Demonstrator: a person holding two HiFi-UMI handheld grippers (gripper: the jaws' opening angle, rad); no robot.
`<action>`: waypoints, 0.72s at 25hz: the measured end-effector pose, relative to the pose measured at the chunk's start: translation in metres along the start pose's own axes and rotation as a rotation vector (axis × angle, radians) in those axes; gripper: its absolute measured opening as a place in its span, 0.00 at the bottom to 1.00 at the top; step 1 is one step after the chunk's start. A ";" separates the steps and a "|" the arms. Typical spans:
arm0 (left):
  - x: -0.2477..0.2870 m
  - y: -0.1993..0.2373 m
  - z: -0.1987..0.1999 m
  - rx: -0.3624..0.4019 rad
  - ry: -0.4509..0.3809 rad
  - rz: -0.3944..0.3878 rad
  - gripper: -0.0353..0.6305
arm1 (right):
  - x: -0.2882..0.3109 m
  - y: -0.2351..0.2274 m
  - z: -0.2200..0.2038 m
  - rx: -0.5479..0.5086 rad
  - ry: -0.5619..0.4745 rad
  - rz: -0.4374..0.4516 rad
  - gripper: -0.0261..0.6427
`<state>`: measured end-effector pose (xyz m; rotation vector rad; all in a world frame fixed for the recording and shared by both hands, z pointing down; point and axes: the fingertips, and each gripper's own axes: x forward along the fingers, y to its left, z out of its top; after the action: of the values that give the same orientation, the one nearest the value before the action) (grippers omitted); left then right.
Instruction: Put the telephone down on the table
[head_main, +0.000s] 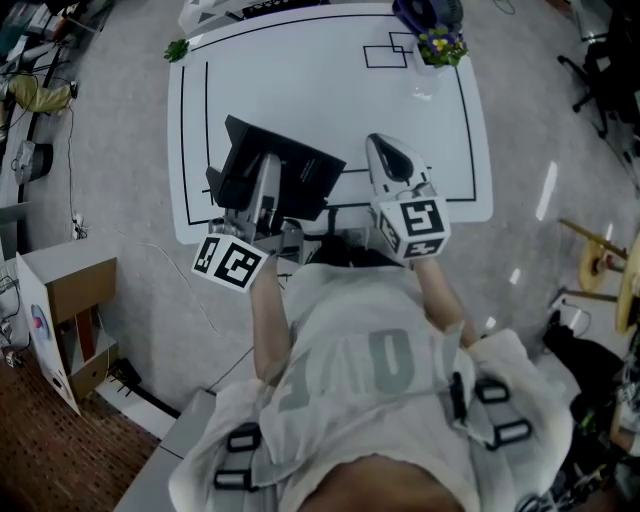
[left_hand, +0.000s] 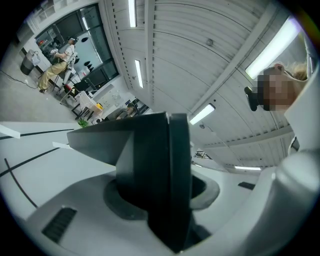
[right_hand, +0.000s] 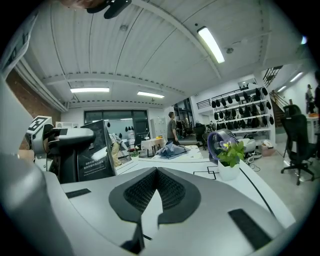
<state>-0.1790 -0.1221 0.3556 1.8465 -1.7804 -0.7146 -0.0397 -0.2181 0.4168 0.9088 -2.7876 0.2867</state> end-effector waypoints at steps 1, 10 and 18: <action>0.002 -0.001 0.002 0.002 0.002 -0.013 0.31 | 0.001 0.000 0.002 -0.003 -0.006 -0.003 0.05; 0.018 0.000 0.019 -0.001 0.026 -0.082 0.31 | 0.007 0.004 0.018 -0.013 -0.028 -0.048 0.05; 0.030 0.004 0.013 -0.016 0.106 -0.147 0.31 | 0.008 0.004 0.013 -0.014 -0.020 -0.081 0.05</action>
<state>-0.1902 -0.1519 0.3475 1.9815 -1.5815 -0.6694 -0.0504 -0.2226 0.4054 1.0234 -2.7594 0.2472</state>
